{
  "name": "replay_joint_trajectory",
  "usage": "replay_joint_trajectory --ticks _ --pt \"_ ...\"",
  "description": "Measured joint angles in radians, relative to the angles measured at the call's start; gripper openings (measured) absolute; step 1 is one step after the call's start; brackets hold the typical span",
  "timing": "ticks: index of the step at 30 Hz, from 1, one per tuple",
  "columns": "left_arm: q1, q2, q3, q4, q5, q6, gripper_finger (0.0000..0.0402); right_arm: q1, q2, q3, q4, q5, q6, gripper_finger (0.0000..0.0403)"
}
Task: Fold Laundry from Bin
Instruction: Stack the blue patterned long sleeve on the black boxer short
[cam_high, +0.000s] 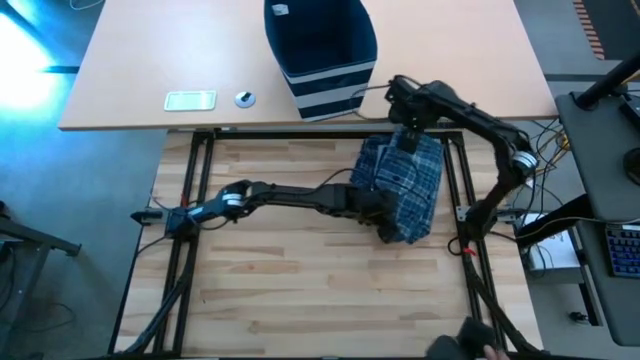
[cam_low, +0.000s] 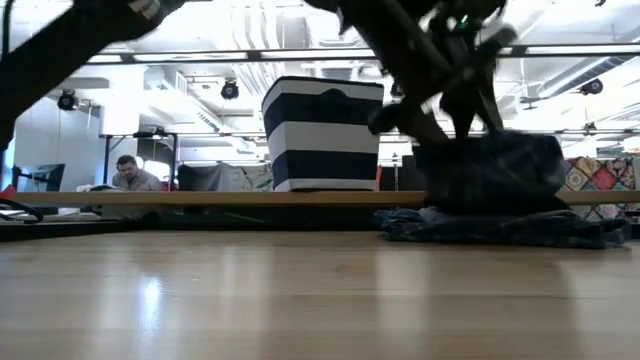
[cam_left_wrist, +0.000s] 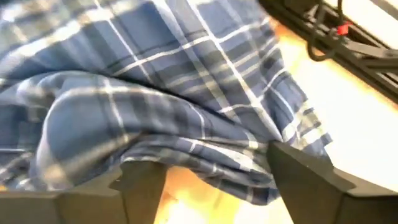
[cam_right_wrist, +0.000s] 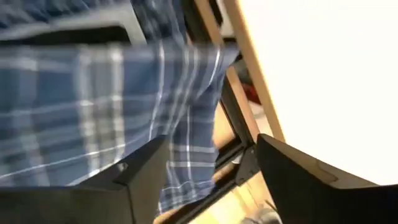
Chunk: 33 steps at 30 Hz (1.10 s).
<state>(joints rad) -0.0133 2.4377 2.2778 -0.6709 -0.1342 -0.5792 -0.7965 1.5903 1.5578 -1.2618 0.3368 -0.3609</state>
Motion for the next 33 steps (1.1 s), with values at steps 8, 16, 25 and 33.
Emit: replay_joint_trajectory --ticks 8,16,25,33 --pt "-0.023 -0.141 -0.061 0.011 -0.016 0.009 0.0302 -0.002 -0.187 -0.008 -0.029 -0.183 0.090 0.0308" --pt "-0.031 -0.212 -0.095 -0.214 -0.132 -0.020 0.0313 0.035 -0.315 -0.110 -0.107 -0.419 0.219 0.0371" --pt "-0.073 -0.519 -0.331 -0.468 -0.411 -0.152 0.0311 0.140 -0.319 -0.362 0.049 -0.468 0.283 0.0382" --pt "-0.120 -0.915 -0.862 -0.332 -0.485 -0.382 0.0311 0.254 -0.240 -0.543 0.286 -0.425 0.319 0.0382"
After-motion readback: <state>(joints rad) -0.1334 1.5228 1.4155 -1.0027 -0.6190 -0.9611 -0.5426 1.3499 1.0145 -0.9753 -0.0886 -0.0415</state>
